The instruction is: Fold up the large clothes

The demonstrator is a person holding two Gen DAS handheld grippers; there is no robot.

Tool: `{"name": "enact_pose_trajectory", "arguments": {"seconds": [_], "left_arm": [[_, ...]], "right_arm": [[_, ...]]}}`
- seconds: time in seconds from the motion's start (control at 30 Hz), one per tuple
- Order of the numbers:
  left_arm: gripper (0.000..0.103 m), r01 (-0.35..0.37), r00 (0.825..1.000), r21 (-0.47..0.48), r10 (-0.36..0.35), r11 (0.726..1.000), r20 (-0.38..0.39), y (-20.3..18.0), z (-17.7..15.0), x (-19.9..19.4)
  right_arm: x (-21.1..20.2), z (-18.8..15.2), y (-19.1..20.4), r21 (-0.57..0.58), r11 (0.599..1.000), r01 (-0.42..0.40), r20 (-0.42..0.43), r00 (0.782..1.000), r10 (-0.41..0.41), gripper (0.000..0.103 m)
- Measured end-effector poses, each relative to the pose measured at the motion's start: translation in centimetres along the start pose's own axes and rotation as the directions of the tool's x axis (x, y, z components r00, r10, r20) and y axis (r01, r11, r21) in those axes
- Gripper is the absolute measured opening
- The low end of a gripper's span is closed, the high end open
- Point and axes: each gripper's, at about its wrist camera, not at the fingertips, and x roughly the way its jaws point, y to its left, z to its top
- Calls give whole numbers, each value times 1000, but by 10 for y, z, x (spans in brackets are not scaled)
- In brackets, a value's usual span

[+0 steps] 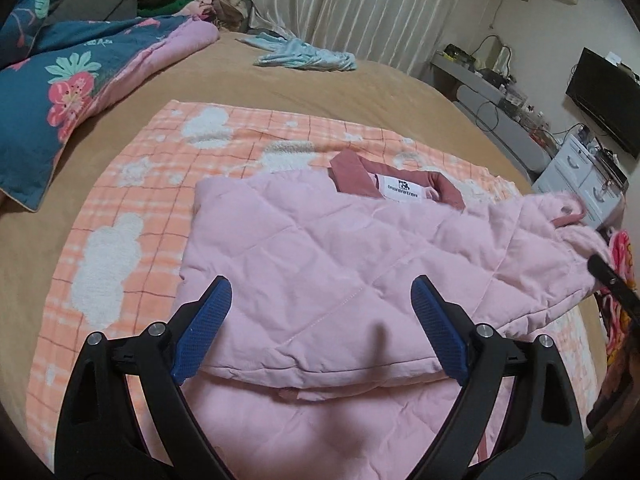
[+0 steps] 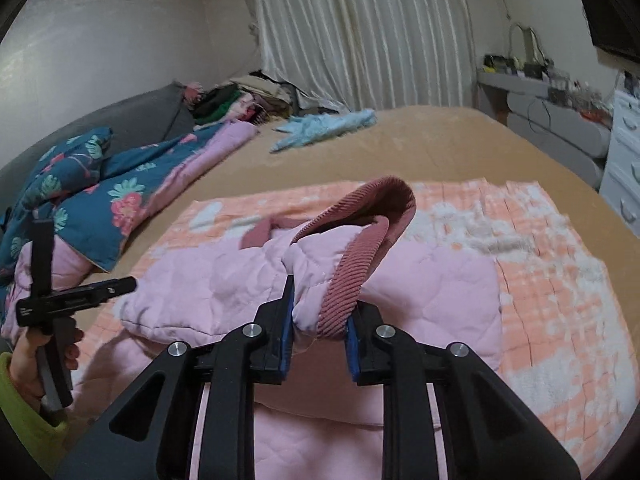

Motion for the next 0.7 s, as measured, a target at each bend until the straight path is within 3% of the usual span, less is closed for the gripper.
{"name": "enact_pose_trajectory", "arguments": {"seconds": [0.5, 0.7], "left_arm": [[84, 9, 999, 25, -8, 1000, -45, -3, -4, 21], [84, 23, 996, 61, -18, 998, -84, -16, -10, 28]], "right_arm": [[35, -55, -32, 130, 990, 58, -117, 992, -42, 22], [29, -57, -30, 119, 989, 92, -141, 987, -75, 44]]}}
